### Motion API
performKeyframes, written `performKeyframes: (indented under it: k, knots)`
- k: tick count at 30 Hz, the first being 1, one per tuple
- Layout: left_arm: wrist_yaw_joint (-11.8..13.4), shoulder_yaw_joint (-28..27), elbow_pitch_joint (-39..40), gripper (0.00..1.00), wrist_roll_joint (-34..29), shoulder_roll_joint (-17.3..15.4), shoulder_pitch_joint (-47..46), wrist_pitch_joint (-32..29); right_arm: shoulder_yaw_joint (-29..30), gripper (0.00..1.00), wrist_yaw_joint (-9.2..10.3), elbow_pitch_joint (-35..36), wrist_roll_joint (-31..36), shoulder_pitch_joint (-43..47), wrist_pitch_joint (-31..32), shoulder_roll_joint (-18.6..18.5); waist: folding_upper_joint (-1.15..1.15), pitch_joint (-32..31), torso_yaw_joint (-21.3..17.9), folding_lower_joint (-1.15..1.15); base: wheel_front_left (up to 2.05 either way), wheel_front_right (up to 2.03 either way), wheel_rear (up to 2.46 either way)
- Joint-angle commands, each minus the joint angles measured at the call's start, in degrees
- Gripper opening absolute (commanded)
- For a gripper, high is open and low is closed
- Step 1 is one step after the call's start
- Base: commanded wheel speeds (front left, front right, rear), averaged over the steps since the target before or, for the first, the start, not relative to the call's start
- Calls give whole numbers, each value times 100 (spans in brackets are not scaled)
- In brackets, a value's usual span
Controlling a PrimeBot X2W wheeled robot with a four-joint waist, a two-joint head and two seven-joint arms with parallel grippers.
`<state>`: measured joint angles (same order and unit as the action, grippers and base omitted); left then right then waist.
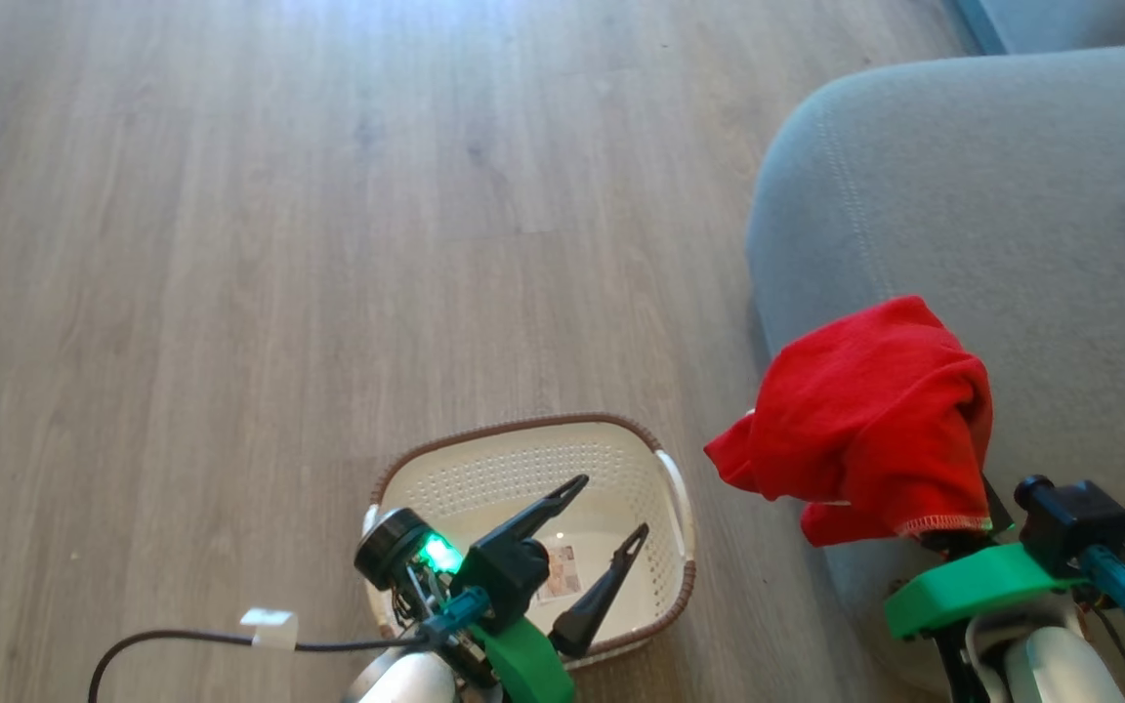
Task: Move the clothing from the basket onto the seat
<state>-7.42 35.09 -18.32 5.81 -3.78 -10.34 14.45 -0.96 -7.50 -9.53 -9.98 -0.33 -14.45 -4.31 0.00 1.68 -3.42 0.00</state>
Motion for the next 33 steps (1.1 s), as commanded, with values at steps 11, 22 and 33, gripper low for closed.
performKeyframes:
  k: [11,22,33]
  knots:
    - [-6,-239,353,100,-102,7,-309,55,-76,0,1,410,61,-273,-55,-61,0,307,-976,0,0,0,0]
    - [-6,-175,461,100,-114,-72,-521,55,7,0,1,508,81,-393,-55,-17,0,700,-2083,0,0,0,0]
    - [-7,426,398,100,-26,-244,-953,55,384,0,1,793,78,-266,-55,114,0,1220,-2646,0,0,0,0]
